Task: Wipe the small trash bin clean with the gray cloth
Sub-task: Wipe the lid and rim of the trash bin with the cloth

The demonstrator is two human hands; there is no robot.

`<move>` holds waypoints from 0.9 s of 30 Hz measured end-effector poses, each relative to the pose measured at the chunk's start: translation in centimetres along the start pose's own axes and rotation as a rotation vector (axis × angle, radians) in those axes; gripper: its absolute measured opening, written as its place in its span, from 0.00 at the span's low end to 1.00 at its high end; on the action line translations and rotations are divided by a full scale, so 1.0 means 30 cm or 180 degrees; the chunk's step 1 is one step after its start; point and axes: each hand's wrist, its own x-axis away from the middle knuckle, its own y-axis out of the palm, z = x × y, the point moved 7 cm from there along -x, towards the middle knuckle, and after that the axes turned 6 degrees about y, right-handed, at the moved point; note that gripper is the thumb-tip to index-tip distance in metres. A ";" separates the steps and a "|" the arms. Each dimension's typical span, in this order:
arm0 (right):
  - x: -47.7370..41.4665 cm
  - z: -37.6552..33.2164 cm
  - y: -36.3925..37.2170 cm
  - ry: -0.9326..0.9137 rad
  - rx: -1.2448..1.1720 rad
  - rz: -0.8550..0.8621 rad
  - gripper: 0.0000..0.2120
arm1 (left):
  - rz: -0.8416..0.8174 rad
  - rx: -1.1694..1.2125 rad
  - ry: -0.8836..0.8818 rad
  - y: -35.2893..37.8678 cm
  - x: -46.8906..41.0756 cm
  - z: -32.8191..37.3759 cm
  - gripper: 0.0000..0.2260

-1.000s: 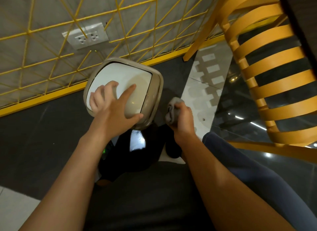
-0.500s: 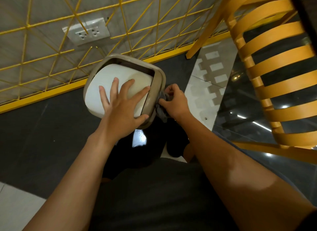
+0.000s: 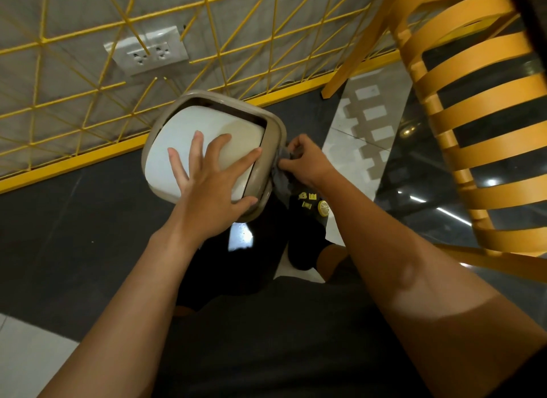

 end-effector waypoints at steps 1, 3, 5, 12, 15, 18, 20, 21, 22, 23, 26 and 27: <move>0.014 0.019 0.019 0.0034 0.0014 -0.0132 0.12 | -0.0006 0.0005 -0.0001 0.001 -0.001 0.000 0.31; 0.029 0.048 0.039 0.0093 -0.0064 -0.0246 0.12 | -0.0020 0.0010 0.0007 0.001 0.000 0.002 0.31; 0.029 0.051 0.035 0.0092 -0.0106 -0.0213 0.12 | -0.0066 -0.0006 0.0022 0.000 0.002 0.002 0.31; 0.002 0.013 -0.010 0.0035 -0.0113 0.0042 0.11 | -0.0442 -0.0015 0.0102 0.001 0.007 -0.017 0.38; -0.019 -0.004 -0.030 0.0052 -0.0124 0.0268 0.11 | -0.0424 0.0056 0.0066 -0.006 0.002 -0.015 0.37; -0.031 -0.028 -0.048 0.0044 -0.0168 0.0456 0.10 | -0.0280 0.0147 0.0034 -0.011 0.000 -0.006 0.35; -0.029 -0.033 -0.044 0.0057 -0.0226 0.0488 0.10 | -0.0178 0.0192 0.0023 -0.012 -0.001 -0.005 0.34; -0.024 -0.027 -0.035 0.0094 -0.0281 0.0457 0.10 | -0.0137 0.0192 0.0020 -0.013 0.000 -0.005 0.34; -0.017 -0.017 -0.020 0.0142 -0.0343 0.0404 0.11 | -0.0104 0.0190 0.0020 -0.013 0.000 -0.004 0.34; -0.006 -0.005 -0.005 0.0190 -0.0402 0.0346 0.12 | -0.0075 0.0194 0.0023 -0.013 0.000 -0.003 0.34; 0.040 0.039 0.041 0.0303 -0.0422 0.0225 0.15 | -0.0003 0.0220 0.0020 -0.012 0.001 -0.001 0.35; 0.061 0.055 0.055 0.0325 -0.0409 0.0197 0.16 | 0.0012 0.0214 0.0018 -0.011 0.001 -0.002 0.35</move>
